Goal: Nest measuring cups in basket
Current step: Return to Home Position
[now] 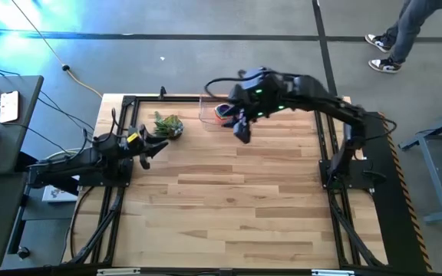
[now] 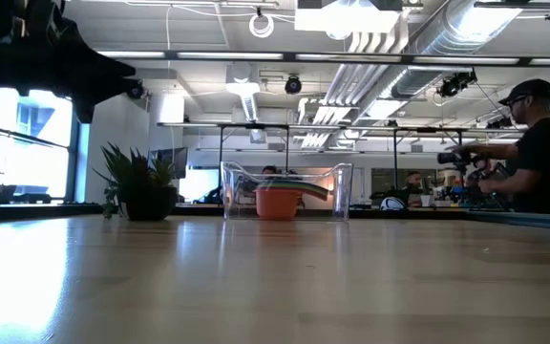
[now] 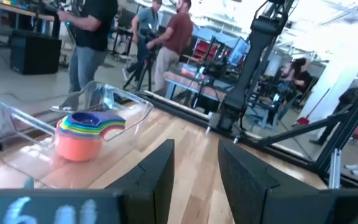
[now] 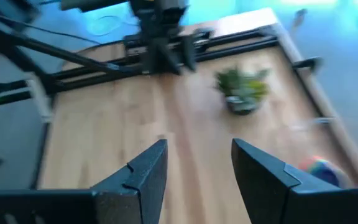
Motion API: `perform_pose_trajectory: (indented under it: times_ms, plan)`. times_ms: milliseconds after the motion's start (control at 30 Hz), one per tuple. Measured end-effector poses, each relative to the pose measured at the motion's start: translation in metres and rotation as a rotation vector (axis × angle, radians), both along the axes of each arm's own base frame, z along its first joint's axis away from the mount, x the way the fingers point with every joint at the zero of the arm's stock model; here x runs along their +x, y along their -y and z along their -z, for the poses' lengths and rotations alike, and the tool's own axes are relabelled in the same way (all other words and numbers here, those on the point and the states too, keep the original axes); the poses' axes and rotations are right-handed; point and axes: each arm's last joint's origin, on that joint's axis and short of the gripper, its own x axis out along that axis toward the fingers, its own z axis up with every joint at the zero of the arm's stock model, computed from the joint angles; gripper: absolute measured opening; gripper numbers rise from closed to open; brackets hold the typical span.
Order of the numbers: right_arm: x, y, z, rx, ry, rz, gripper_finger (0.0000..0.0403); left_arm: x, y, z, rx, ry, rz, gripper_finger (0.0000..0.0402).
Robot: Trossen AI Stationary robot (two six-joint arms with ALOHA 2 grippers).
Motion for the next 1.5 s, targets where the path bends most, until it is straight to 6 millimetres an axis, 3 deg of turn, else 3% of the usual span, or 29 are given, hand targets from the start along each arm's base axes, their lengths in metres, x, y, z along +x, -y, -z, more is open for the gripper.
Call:
perform_pose_trajectory:
  times_ms: [133, 300, 500, 733, 933, 1167, 1500]
  plan:
    - [-0.043, -0.001, -0.026, -0.105, 0.022, 0.054, 0.0170, 0.001, 0.000, 0.014, -0.042, 0.000, 0.011, 0.0113]
    - [-0.102, -0.007, -0.052, -0.187, 0.092, 0.052, 0.0170, 0.001, 0.000, 0.016, -0.087, -0.016, 0.010, 0.0113]
    - [-0.169, -0.012, -0.045, -0.244, 0.134, 0.094, 0.0170, 0.001, 0.000, 0.016, -0.134, 0.000, 0.010, 0.0113]
    - [-0.232, -0.022, 0.013, -0.173, 0.274, 0.171, 0.0170, 0.001, 0.000, 0.016, -0.139, -0.002, 0.004, 0.0113]
    - [-0.263, -0.028, 0.083, -0.083, 0.349, 0.224, 0.0170, 0.001, 0.000, 0.016, -0.126, -0.006, 0.002, 0.0113]
    - [-0.274, -0.033, 0.167, 0.042, 0.487, 0.213, 0.0170, 0.001, 0.000, 0.016, -0.126, -0.006, 0.002, 0.0113]
    - [-0.266, -0.036, 0.231, 0.210, 0.647, 0.088, 0.0170, 0.001, 0.000, 0.016, -0.125, -0.006, 0.002, 0.0113]
